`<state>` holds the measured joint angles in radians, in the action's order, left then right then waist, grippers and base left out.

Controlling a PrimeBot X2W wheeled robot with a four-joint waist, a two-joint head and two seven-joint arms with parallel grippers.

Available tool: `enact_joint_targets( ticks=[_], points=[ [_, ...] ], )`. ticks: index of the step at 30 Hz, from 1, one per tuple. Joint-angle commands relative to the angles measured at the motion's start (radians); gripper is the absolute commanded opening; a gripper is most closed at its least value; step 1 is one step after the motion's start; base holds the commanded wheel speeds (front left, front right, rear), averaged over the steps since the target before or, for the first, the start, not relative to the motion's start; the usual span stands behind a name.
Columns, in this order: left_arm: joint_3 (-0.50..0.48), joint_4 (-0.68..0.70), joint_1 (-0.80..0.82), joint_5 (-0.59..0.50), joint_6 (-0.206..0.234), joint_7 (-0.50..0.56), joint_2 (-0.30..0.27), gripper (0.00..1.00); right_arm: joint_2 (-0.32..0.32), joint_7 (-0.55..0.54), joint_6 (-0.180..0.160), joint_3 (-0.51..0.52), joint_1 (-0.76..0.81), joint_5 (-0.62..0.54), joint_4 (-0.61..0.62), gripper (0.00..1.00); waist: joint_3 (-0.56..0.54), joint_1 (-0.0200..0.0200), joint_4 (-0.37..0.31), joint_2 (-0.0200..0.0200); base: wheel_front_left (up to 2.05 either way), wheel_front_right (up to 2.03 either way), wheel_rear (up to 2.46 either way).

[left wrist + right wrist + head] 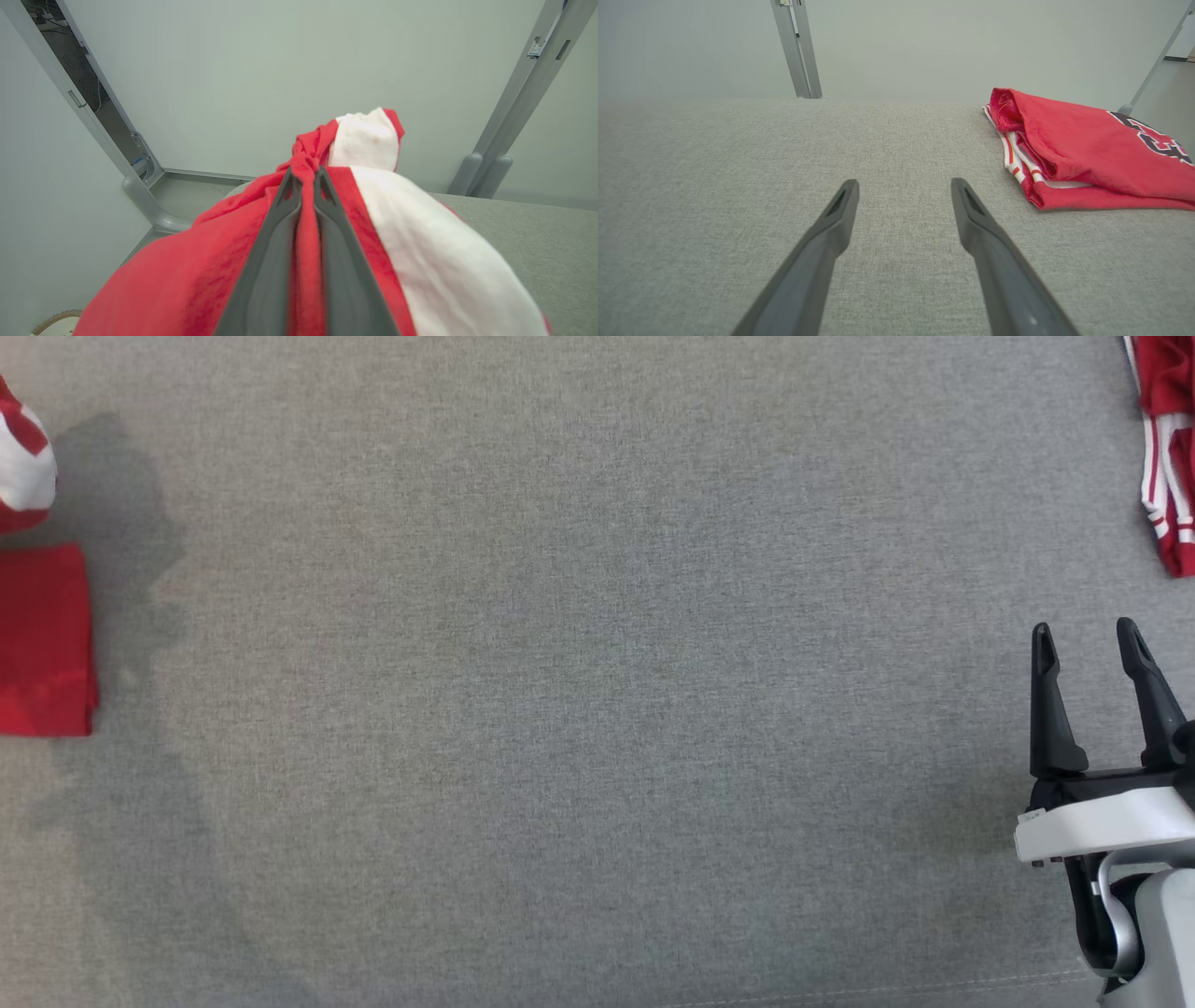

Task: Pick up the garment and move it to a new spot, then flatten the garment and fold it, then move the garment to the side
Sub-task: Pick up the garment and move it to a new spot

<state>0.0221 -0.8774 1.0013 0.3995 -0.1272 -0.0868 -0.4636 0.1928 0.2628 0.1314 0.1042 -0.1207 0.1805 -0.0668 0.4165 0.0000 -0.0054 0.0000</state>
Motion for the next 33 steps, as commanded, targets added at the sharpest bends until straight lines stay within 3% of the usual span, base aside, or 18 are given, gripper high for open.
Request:
enact_joint_targets(
  ticks=[1,10,19,25,33],
  points=[
    [0.012,0.027,0.021,-0.011,0.001,-0.017,0.000,0.00,-0.008,0.002,-0.002,-0.003,-0.008,0.004,-0.007,1.00,-0.046,0.0000,-0.015,0.0000,0.00,0.00,0.00],
    [0.103,0.259,0.072,-0.044,-0.002,-0.001,0.041,0.00,-0.054,0.003,-0.002,0.004,0.014,0.006,-0.035,1.00,-0.127,0.0000,-0.098,0.0000,0.00,0.00,0.00],
    [0.199,0.482,0.122,-0.022,-0.001,0.088,0.164,0.00,-0.088,0.003,-0.002,0.018,0.011,0.010,-0.056,1.00,-0.165,0.0000,-0.236,0.0000,0.00,0.00,0.00],
    [0.257,0.517,0.148,-0.006,0.003,0.105,0.257,0.00,-0.106,0.003,-0.002,0.026,0.002,0.016,-0.064,1.00,-0.160,0.0000,-0.313,0.0000,0.00,0.00,0.00],
    [0.314,0.448,0.020,0.028,0.023,0.038,0.367,0.00,-0.121,0.003,-0.002,0.028,-0.003,0.023,-0.070,1.00,-0.136,0.0000,-0.330,0.0000,0.00,0.00,0.00]
  ],
)
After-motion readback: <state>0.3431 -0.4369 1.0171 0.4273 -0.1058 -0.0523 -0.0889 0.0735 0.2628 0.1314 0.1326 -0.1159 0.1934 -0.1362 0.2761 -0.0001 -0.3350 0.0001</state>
